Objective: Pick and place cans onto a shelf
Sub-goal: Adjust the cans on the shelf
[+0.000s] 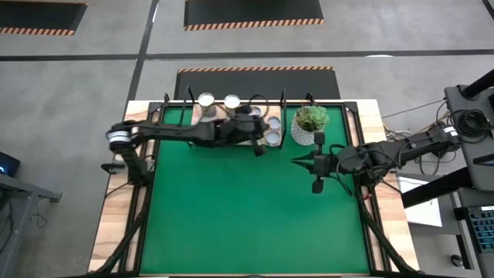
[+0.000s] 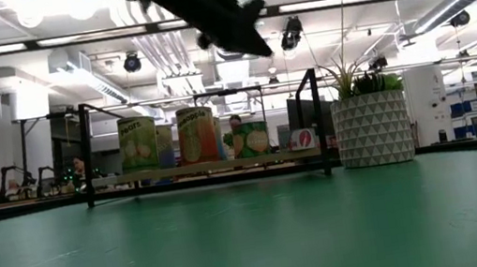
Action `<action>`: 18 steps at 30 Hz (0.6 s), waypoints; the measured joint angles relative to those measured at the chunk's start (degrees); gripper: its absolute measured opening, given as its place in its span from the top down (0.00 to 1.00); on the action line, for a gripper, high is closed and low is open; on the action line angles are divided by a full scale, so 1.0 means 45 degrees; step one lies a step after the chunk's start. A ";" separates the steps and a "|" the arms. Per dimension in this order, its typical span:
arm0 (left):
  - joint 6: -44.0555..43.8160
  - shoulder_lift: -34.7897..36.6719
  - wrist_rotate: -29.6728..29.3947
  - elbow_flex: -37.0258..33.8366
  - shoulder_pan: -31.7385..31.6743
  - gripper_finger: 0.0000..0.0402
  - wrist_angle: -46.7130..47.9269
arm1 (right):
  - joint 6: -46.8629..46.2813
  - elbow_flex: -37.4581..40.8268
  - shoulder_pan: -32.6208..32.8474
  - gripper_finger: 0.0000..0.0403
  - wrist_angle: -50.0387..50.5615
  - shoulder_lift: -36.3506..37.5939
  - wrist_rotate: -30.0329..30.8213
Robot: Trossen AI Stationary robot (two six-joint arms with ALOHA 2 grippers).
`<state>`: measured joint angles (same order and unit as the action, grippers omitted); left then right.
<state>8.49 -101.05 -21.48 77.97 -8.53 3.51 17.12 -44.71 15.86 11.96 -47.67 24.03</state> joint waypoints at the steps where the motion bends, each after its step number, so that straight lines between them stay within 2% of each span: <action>1: 0.0000 -0.0399 0.0000 0.0236 -0.0107 1.00 0.0010 | -0.0024 0.0001 0.0000 0.97 0.0122 0.0009 0.0001; 6: -0.0634 -0.2118 0.0014 0.1322 -0.0668 1.00 0.0407 | -0.0141 0.0001 0.0000 0.97 0.0226 0.0094 0.0001; 10: -0.2353 -0.3067 0.0452 0.2063 -0.0843 1.00 0.0913 | -0.0238 0.0001 0.0000 0.97 0.0252 0.0091 0.0003; 18: -0.2376 -0.3675 0.1015 0.2263 -0.1211 1.00 0.0762 | -0.0244 0.0025 0.0000 0.97 0.0331 0.0089 0.0005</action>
<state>-2.20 -117.58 -16.91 88.16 -13.98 6.93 16.03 -44.60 15.86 13.45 -47.27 24.05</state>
